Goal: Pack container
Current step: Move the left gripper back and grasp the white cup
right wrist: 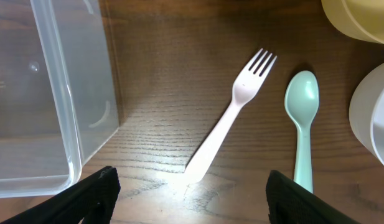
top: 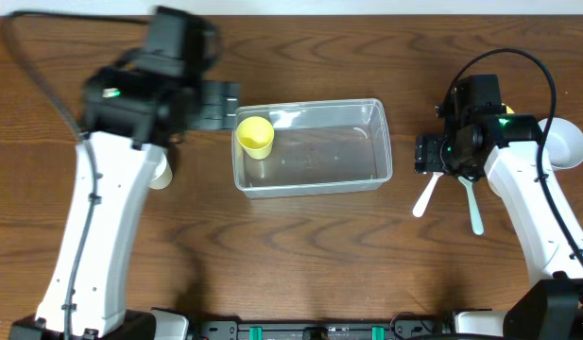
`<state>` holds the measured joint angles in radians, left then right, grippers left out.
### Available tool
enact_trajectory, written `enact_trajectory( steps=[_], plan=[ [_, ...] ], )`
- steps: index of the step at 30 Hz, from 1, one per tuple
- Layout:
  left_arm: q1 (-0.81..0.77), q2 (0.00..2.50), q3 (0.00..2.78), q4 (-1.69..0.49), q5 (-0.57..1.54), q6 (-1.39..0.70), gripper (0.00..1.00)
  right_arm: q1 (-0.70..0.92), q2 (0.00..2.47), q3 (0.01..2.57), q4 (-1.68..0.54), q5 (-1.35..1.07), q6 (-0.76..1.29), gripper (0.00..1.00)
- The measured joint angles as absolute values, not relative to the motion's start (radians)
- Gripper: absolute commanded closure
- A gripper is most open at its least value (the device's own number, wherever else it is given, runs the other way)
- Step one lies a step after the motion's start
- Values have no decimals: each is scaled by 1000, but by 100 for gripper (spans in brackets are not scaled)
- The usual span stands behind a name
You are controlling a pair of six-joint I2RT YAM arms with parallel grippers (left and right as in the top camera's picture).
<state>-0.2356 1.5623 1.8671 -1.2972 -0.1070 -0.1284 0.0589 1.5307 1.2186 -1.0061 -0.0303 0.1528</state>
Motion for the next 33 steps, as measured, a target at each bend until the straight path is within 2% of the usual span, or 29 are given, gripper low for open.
enact_trajectory(
  steps=[4,8,16,21,26,33],
  plan=[
    [-94,1584,1792,-1309,-124,-167,4,59,1531,1219,-1005,-30,152,22],
    [11,1636,1627,-1228,-112,-187,4,59,1531,1219,-1004,-30,152,22],
    [79,1655,1347,-989,-95,-192,6,59,1531,1219,-1005,-30,152,22],
    [78,1655,1258,-907,-84,-200,15,59,1531,1219,-1004,-30,152,23],
    [78,1673,1248,-873,-80,-212,37,59,1531,1219,-1005,-30,152,23],
    [78,1777,1248,-855,-65,-206,40,59,1531,1219,-1011,-30,152,23]
  ],
)
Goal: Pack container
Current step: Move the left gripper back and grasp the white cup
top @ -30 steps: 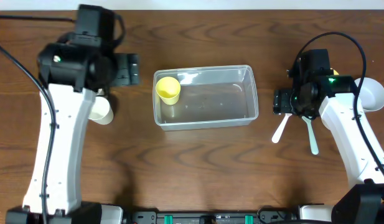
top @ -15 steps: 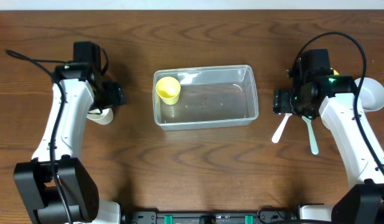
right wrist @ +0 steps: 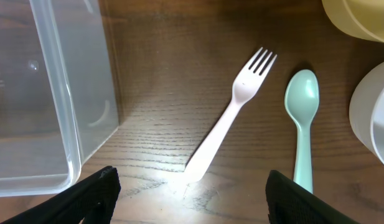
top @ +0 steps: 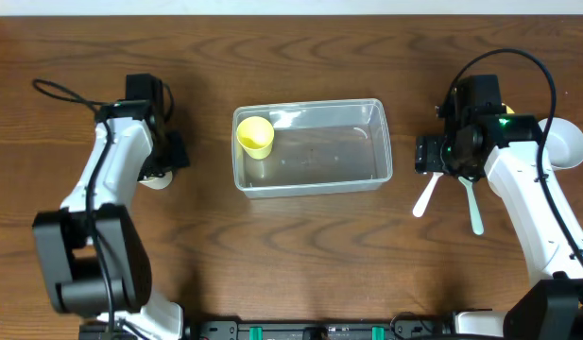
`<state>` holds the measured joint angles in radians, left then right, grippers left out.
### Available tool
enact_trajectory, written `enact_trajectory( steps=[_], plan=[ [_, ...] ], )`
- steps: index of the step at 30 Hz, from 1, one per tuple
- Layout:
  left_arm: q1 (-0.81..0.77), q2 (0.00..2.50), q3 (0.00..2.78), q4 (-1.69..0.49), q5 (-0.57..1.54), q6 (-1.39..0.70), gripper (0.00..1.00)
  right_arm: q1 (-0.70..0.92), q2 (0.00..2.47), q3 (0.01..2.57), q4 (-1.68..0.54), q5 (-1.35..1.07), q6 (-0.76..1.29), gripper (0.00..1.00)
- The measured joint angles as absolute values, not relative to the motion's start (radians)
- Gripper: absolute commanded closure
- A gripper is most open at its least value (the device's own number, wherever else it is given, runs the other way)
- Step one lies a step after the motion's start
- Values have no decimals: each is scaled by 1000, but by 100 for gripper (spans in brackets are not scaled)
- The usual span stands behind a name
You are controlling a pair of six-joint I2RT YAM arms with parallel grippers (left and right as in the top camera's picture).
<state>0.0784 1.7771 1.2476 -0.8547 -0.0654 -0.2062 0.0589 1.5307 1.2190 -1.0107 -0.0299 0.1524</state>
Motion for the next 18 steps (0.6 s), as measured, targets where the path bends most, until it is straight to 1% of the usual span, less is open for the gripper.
enact_trajectory(
  steps=[2,4,6,9,12,14,16,18],
  plan=[
    [78,1809,1248,-854,-62,-206,42,59,1531,1219,-1011,-30,152,23],
    [78,1831,1248,-854,-59,-208,49,59,1531,1219,-1012,-30,152,24],
    [78,1844,1248,-854,-59,-208,50,59,1531,1219,-1013,-30,152,24],
    [78,1846,1248,-854,-59,-207,57,59,1531,1219,-1013,-30,152,24],
    [78,1846,1248,-854,-59,-212,71,59,1531,1219,-1013,-30,152,24],
    [78,1845,1248,-854,-58,-208,75,59,1531,1219,-1013,-30,152,24],
    [78,1843,1248,-854,-59,-211,87,59,1531,1219,-1013,-30,152,25],
    [78,1839,1248,-855,-58,-211,94,59,1531,1219,-1013,-30,152,24]
  ],
)
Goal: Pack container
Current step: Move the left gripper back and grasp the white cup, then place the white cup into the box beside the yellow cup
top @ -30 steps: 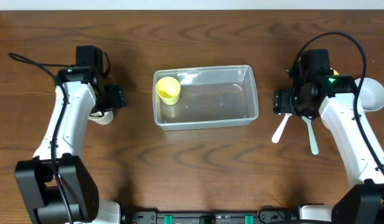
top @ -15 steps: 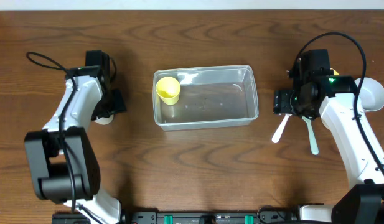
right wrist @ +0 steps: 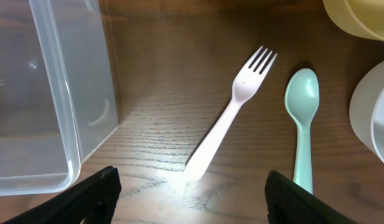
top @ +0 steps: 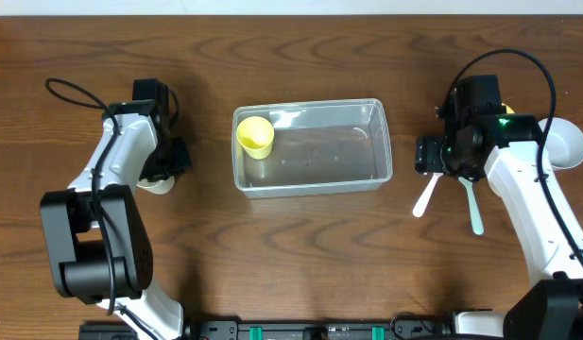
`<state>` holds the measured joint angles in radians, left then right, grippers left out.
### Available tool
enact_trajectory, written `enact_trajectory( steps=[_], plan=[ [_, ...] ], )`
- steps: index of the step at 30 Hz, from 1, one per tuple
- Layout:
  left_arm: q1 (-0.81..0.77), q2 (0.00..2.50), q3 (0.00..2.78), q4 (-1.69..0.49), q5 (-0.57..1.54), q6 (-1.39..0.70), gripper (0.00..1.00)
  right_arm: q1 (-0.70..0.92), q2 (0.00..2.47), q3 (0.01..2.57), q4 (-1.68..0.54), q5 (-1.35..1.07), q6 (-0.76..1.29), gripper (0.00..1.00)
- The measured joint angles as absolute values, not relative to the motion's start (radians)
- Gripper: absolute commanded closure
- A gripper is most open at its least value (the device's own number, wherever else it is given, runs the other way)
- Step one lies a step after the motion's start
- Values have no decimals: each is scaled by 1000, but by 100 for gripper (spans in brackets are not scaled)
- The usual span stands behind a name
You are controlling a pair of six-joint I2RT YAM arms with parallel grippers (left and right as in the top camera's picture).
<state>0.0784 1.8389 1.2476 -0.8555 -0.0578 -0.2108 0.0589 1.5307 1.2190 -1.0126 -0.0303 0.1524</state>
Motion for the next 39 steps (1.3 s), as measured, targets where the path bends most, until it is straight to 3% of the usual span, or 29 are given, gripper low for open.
enact_trajectory(
  steps=[13,23,29,39],
  plan=[
    [28,1640,1258,-947,-22,-206,94,59,1531,1219,-1013,-30,152,24],
    [-331,1376,1319,-934,103,-206,94,59,1531,1219,-1008,-30,152,24],
    [-466,1457,1319,-934,105,-206,94,59,1531,1219,-1008,-30,152,25],
    [-507,1687,1319,-892,105,-204,94,59,1531,1219,-1011,-30,152,25]
  ],
)
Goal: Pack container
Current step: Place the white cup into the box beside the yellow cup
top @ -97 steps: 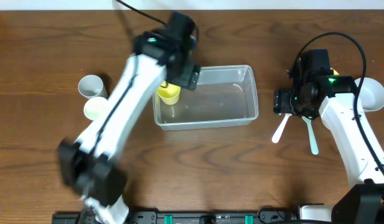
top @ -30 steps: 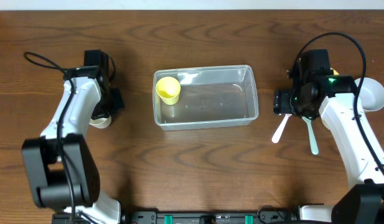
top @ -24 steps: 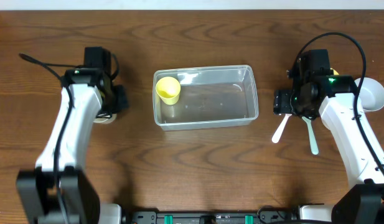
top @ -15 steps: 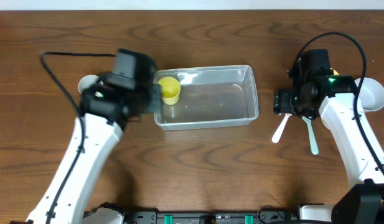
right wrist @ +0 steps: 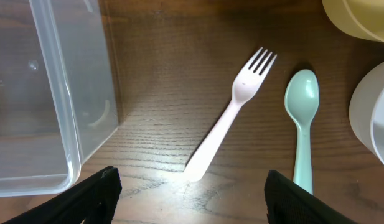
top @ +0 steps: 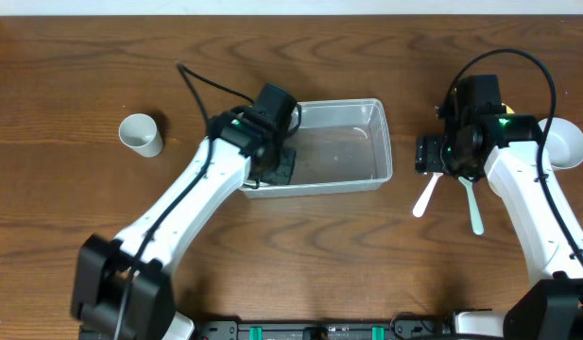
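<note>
The clear plastic container (top: 359, 179) lies at the table's middle. My left gripper (top: 277, 162) reaches down over its left end; its fingers are hidden under the wrist, and no yellow cup shows there. A small white cup (top: 140, 134) stands upright on the table at the far left. My right gripper (right wrist: 192, 199) hangs open above the wood, just short of the pale pink fork (right wrist: 229, 118) and beside the teal spoon (right wrist: 302, 124). The container's right end (right wrist: 55, 93) shows at the left of the right wrist view.
A white bowl (top: 567, 144) sits at the right edge, with a yellow bowl (right wrist: 360, 18) behind it. The fork (top: 424, 196) and spoon (top: 473, 212) lie right of the container. Black cables trail from both arms.
My left arm has moved from the white cup at the far left to the container's left end, covering the spot where the yellow cup stood. The white cup now stands further back and left. The right arm is unchanged.
First my left arm was by the container's left end, with a yellow cup inside it and a white cup left of it. At the two later moments the left gripper was at the white cup. Now it is over the container. My right gripper stayed open above the fork.
</note>
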`<state>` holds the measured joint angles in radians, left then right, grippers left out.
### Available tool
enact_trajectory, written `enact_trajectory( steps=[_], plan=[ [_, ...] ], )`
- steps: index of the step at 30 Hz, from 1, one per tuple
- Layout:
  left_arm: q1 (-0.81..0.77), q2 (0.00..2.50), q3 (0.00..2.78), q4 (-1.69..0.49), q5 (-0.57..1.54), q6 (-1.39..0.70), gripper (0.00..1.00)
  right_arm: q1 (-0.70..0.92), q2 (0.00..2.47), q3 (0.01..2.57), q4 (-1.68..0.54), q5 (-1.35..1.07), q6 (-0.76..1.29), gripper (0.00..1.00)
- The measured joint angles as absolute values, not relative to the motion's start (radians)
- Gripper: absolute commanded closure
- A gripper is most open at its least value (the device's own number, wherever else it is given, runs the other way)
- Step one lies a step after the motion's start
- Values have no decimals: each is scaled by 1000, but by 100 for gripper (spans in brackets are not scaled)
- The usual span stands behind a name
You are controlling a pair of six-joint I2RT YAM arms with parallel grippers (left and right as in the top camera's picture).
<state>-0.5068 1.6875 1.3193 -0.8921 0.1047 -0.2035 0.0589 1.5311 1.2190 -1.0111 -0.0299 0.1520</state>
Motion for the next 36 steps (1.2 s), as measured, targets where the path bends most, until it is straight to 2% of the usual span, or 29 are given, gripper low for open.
enact_trajectory(
  steps=[10,11,13,16,17,19,26,32,36],
  plan=[
    [-506,1859,1319,-851,93,-183,93,59,1531,1219,-1022,-30,152,25],
    [-506,1863,1319,-846,90,-182,87,59,1531,1219,-1024,-30,152,25],
    [-506,1863,1320,-846,83,-173,63,59,1531,1219,-1026,-30,152,24],
    [-505,1865,1320,-842,75,-178,63,59,1531,1219,-1028,-30,152,25],
    [-504,1865,1320,-842,73,-177,56,59,1531,1219,-1028,-30,152,24],
    [-504,1865,1320,-842,72,-173,51,59,1531,1219,-1029,-30,152,24],
    [-504,1845,1390,-954,58,-175,49,59,1531,1219,-1029,-25,152,23],
    [-496,1669,1607,-1052,-57,-147,37,59,1531,1220,-1028,-18,152,23],
    [-410,1524,1691,-1048,-127,-136,37,59,1531,1220,-1028,-15,152,22]
  ],
)
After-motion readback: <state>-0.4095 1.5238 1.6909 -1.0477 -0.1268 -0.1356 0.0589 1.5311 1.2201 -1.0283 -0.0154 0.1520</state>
